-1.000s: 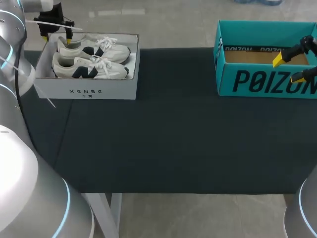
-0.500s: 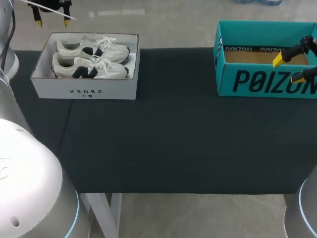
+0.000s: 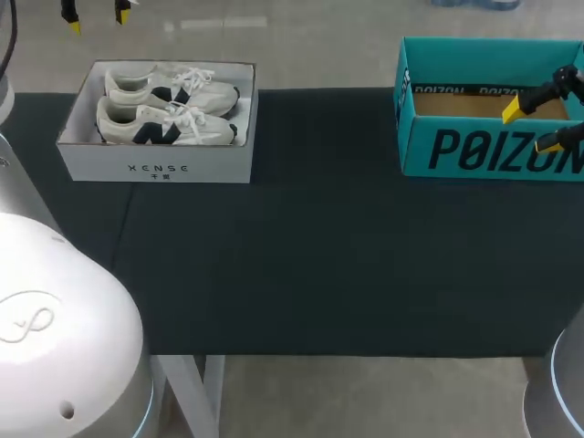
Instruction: Take the shoe out of the shoebox, open the shoe tongue, remove and reinsert the insole, then place the shoe into the shoebox
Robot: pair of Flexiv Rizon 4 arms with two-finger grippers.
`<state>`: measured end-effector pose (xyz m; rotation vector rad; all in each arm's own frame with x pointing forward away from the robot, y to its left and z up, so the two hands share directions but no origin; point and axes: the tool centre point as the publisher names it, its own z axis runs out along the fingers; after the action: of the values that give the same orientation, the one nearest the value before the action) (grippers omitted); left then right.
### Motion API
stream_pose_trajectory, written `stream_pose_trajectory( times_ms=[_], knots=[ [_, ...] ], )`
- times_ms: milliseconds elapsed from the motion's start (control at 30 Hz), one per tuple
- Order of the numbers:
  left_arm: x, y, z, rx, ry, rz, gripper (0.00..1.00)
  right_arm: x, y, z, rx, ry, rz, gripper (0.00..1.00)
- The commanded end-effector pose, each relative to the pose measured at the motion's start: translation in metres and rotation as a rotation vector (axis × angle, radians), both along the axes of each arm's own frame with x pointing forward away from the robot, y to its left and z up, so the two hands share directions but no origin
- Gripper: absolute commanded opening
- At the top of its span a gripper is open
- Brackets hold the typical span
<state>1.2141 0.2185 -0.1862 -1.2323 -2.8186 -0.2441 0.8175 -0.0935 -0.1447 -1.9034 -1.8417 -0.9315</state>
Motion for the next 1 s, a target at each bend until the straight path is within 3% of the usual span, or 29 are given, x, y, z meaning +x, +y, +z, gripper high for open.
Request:
stream_pose_trajectory(
  times_ms=[33, 100, 133, 767, 833, 1000],
  knots=[
    [0.002, 0.014, 0.036, -0.218, -0.313, 1.276, 1.00, -0.001, 0.000, 0.000, -0.003, 0.001, -0.003, 1.00],
    [-0.017, 0.017, 0.042, -0.433, -0.197, 1.604, 1.00, -0.001, 0.000, 0.000, -0.003, 0.001, -0.003, 1.00],
    [-0.017, 0.017, 0.042, -0.440, -0.200, 1.626, 1.00, -0.001, 0.000, 0.000, -0.003, 0.001, -0.003, 1.00],
    [-0.017, 0.017, 0.042, -0.440, -0.200, 1.626, 1.00, -0.001, 0.000, 0.000, -0.003, 0.001, -0.003, 1.00],
    [-0.029, 0.010, 0.041, -0.477, -0.156, 1.693, 1.00, -0.001, 0.000, 0.000, -0.003, 0.001, -0.003, 1.00],
    [-0.070, -0.007, 0.038, -0.575, -0.065, 2.038, 1.00, -0.001, 0.000, 0.000, -0.003, 0.001, -0.003, 1.00]
  ],
)
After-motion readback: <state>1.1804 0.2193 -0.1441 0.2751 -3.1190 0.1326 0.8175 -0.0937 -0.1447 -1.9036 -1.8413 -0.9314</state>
